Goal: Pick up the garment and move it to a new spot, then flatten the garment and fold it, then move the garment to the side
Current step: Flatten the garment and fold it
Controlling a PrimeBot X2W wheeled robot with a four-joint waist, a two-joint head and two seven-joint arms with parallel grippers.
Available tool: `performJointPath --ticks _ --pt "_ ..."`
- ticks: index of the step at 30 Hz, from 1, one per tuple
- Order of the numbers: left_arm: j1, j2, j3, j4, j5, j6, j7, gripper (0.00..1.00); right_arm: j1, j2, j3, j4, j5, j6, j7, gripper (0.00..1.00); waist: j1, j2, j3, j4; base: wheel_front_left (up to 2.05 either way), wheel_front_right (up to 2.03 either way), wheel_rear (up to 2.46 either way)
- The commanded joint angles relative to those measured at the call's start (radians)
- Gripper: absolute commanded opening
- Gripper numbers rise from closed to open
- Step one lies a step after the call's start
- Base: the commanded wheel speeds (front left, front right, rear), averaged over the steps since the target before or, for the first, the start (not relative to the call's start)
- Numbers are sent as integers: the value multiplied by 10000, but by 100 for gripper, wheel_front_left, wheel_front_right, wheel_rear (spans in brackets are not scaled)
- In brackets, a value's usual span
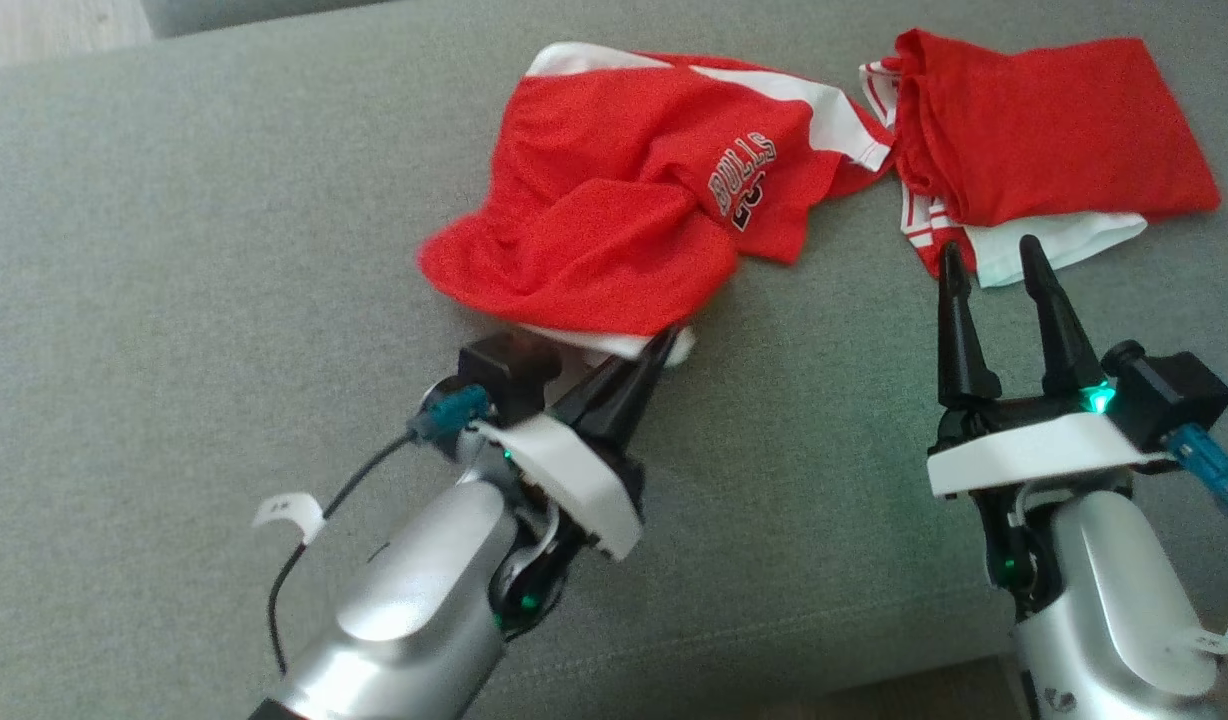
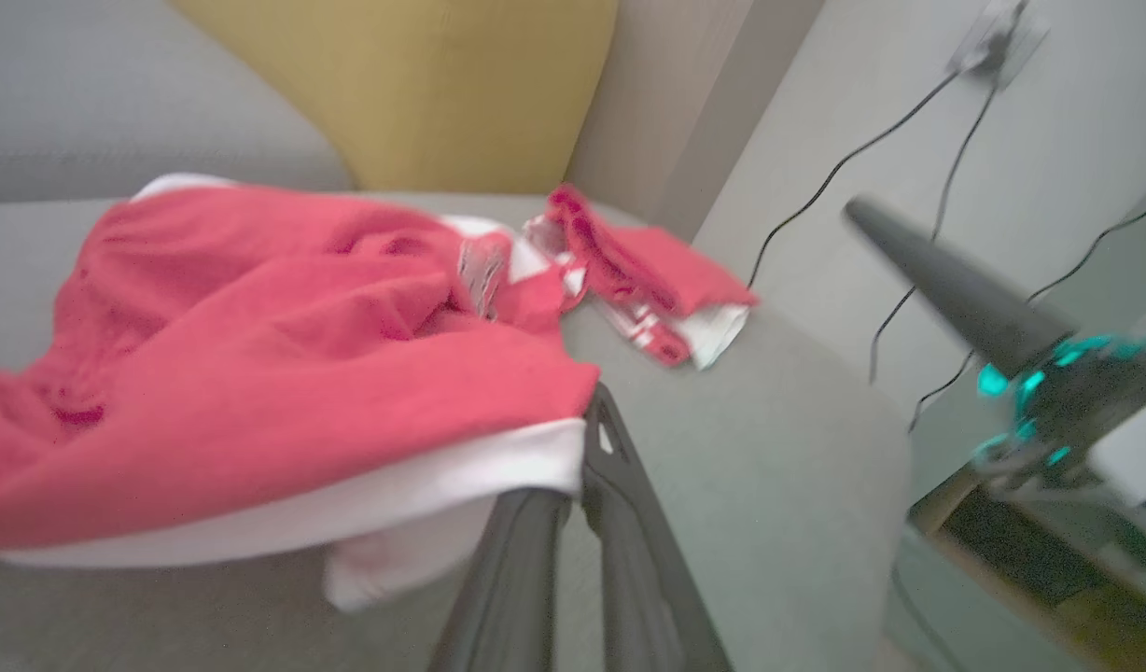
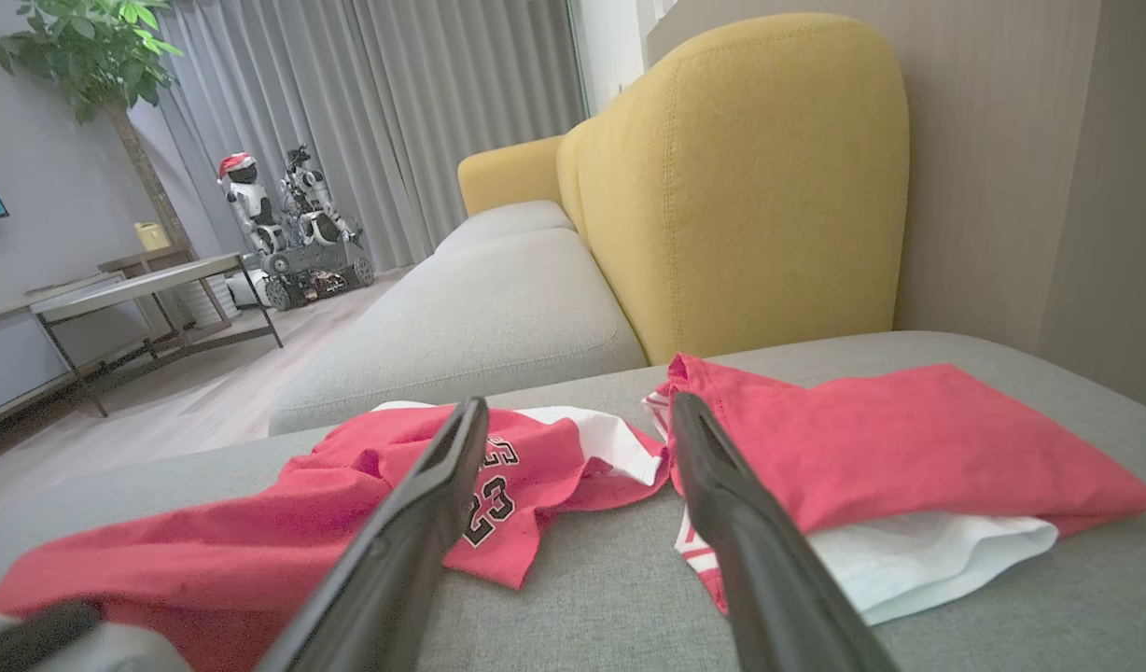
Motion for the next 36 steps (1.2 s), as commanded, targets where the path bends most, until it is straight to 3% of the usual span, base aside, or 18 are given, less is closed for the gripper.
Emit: performJointPath --ticks 1,4,7,11,15,25,36 --pt "-514 29 178 -794 -594 -49 -113 0 -245 31 238 -235 92 67 -159 100 0 0 -170 28 0 0 0" --pt "-717 29 154 -1907 -1823 -62 -48 0 -204 31 297 -131 167 67 -197 100 0 0 -346 25 0 0 0" --pt "-829 29 375 -2563 -2845 284 -21 0 -190 31 364 -59 241 67 -235 100 0 0 -445 -15 0 0 0" --pt "-926 276 334 -1935 -2448 1094 271 0 -225 31 464 -32 338 67 -282 100 0 0 -399 -118 0 0 0" --pt "-820 539 140 -1205 -2165 1292 391 0 -242 31 538 -24 406 67 -316 100 0 0 -292 -189 0 0 0" --pt "-1303 501 775 838 -1947 1497 -60 0 -400 32 821 127 491 67 -395 100 0 0 -32 -311 0 0 0" --pt "-2531 434 2295 911 -609 1610 -129 0 -645 32 1287 182 688 67 -435 100 0 0 404 -429 0 0 0"
